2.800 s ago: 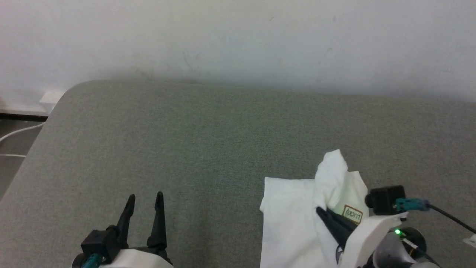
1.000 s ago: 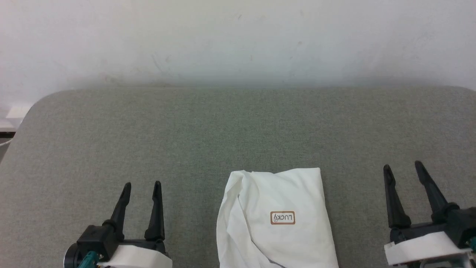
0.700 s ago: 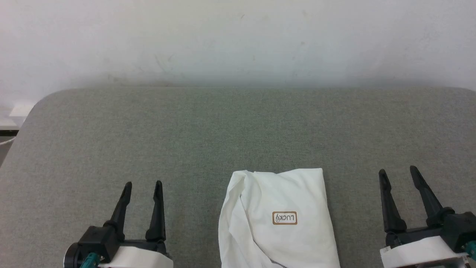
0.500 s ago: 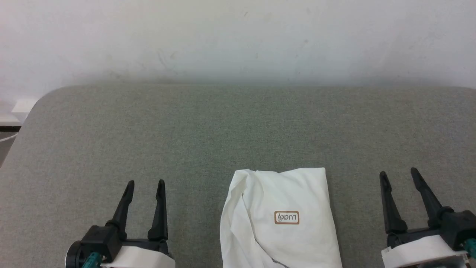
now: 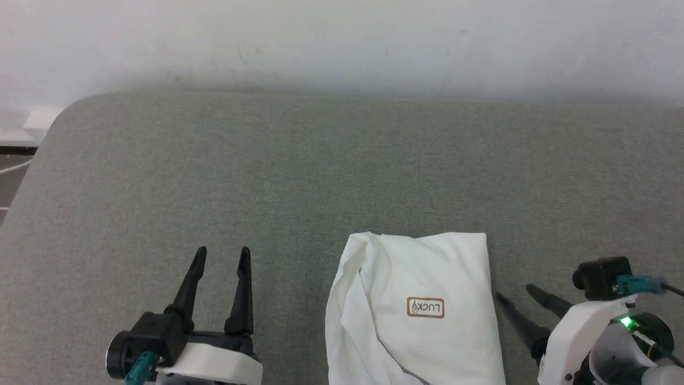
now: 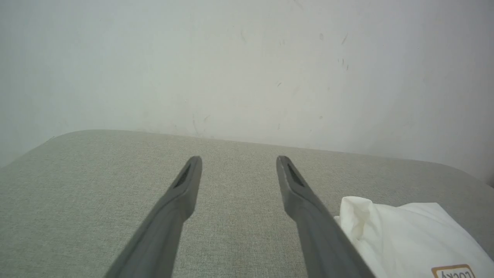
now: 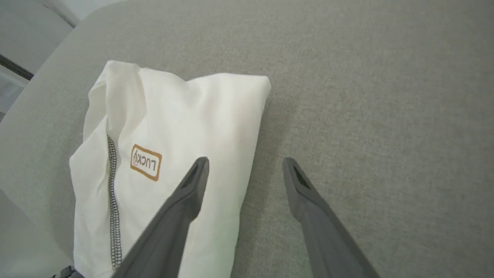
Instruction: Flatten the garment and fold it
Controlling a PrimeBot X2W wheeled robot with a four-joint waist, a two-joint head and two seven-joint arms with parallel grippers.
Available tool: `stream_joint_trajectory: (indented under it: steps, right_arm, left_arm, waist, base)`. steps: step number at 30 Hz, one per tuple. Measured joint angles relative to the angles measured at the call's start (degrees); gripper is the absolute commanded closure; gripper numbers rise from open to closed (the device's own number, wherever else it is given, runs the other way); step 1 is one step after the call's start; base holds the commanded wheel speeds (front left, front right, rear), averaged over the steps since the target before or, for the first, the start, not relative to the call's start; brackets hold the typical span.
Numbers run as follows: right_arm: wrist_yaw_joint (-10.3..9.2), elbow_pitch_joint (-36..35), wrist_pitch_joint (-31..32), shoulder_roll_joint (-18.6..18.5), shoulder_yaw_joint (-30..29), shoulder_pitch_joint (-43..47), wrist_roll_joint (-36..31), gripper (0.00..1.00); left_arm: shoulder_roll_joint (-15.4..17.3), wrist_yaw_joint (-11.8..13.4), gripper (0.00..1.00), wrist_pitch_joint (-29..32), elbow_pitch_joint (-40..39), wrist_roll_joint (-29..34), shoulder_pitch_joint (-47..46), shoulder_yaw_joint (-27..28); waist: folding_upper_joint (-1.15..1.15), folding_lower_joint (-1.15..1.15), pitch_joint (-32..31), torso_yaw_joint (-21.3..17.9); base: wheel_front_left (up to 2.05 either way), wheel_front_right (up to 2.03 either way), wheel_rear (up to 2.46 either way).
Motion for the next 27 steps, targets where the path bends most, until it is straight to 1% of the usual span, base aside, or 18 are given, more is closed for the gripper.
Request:
stream_joint_trajectory:
  steps: [3,6,9,14,15,16,20,24,27]
  right_arm:
    - [0.00,2.1,7.9,1.3,-1.3,-0.7,2.2,0.00]
    - [0.00,4.4,12.7,3.0,-1.5,-1.5,2.3,0.00]
    - [0.00,7.6,14.6,4.6,-1.7,-2.5,1.9,0.00]
    - [0.00,12.8,14.2,6.2,-0.8,-4.8,0.3,0.00]
    - [0.00,13.6,14.0,6.4,-0.5,-5.3,0.1,0.52]
    - [0.00,14.2,13.7,6.3,0.1,-5.6,-0.1,1.00]
    - [0.07,15.7,10.8,5.2,3.3,-6.6,-2.1,1.00]
    - [0.12,15.2,6.6,1.8,7.8,-8.8,-9.1,1.00]
    - [0.08,13.7,6.2,-1.5,9.8,-12.3,-13.4,1.00]
  left_arm:
    - [0.0,0.0,0.00,0.0,0.2,0.0,-0.6,-0.5]
    - [0.0,0.0,0.00,0.0,0.3,0.0,-1.0,-0.9]
    - [0.0,0.2,0.00,0.0,0.3,0.0,-1.5,-1.1]
    - [0.0,0.2,0.00,0.0,0.5,0.0,-1.6,-1.4]
    - [0.0,0.2,0.00,0.0,0.6,0.0,-1.6,-1.4]
    - [0.0,0.2,0.00,0.0,0.7,0.0,-1.6,-1.5]
    - [0.0,0.3,0.00,0.0,0.8,-0.2,-1.6,-2.0]
    - [0.0,0.2,0.00,0.0,1.1,-0.4,-1.5,-3.3]
    - [0.0,0.2,0.00,0.0,1.3,-0.6,-1.6,-4.3]
  waist:
    - [0.00,0.00,0.6,1.0]
    - [0.00,0.00,1.0,2.0]
    - [0.00,0.00,1.5,3.0]
    - [0.00,0.00,1.9,4.2]
    - [0.00,0.00,1.8,4.4]
    - [0.00,0.00,1.8,4.5]
    - [0.00,0.00,1.3,4.1]
    - [0.00,0.00,1.0,2.6]
    - [0.00,0.00,0.9,0.6]
  base:
    - [0.00,0.00,0.00]
    - [0.00,0.00,0.00]
    - [0.00,0.00,0.00]
    - [0.00,0.00,0.00]
    - [0.00,0.00,0.00]
    - [0.00,0.00,0.00]
    - [0.00,0.00,0.00]
    - [0.00,0.00,0.00]
    - [0.00,0.00,0.00]
